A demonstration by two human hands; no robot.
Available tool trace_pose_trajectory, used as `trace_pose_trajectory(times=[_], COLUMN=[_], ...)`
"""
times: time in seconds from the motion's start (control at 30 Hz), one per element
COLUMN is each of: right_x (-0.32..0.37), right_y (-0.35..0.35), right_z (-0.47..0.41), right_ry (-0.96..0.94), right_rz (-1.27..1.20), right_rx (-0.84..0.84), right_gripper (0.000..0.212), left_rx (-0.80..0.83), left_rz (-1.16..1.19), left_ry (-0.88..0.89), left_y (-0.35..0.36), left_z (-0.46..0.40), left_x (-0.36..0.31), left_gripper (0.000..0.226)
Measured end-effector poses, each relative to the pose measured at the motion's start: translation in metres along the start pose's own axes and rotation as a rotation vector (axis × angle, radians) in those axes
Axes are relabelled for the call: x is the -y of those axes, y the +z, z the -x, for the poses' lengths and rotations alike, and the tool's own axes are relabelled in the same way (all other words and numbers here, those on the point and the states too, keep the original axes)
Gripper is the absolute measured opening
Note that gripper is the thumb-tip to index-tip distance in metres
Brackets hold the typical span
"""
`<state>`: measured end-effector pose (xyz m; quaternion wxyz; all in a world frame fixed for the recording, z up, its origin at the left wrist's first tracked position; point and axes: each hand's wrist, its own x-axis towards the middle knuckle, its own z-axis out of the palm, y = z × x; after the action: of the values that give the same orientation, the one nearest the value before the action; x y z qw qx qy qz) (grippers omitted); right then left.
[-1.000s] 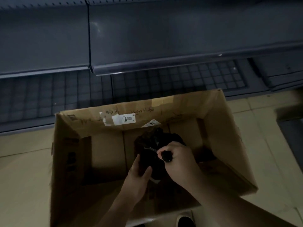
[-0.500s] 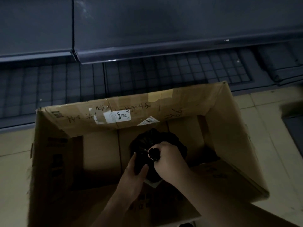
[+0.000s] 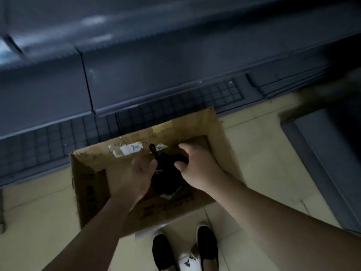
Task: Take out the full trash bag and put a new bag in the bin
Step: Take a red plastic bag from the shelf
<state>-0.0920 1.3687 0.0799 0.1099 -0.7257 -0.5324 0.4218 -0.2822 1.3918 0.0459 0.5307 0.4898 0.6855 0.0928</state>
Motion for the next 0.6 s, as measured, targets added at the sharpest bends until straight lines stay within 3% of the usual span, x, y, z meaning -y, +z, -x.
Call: trace_pose_trajectory(times=[0.3,0.47,0.6], right_x=[0.036,0.020,-0.013], right_y=[-0.218,-0.314,-0.353], right_z=[0.189,0.322,0.457], right_ry=[0.100,0.219,0.352], right_rz=[-0.084,-0.125,-0.217], right_rx=[-0.378,-0.668,-0.927], right_gripper=[0.058,0.063,0.071], left_rx=[0.186,0.347,0.515], left_rz=[-0.242,-0.349,-0.420], left_ry=[0.388,0.713,0.931], left_y=[0.002,0.061,0.136], left_z=[0.170,0.276,0.383], left_x=[-0.247,-0.352,-0.397], left_gripper=[0.067,0.066,0.064])
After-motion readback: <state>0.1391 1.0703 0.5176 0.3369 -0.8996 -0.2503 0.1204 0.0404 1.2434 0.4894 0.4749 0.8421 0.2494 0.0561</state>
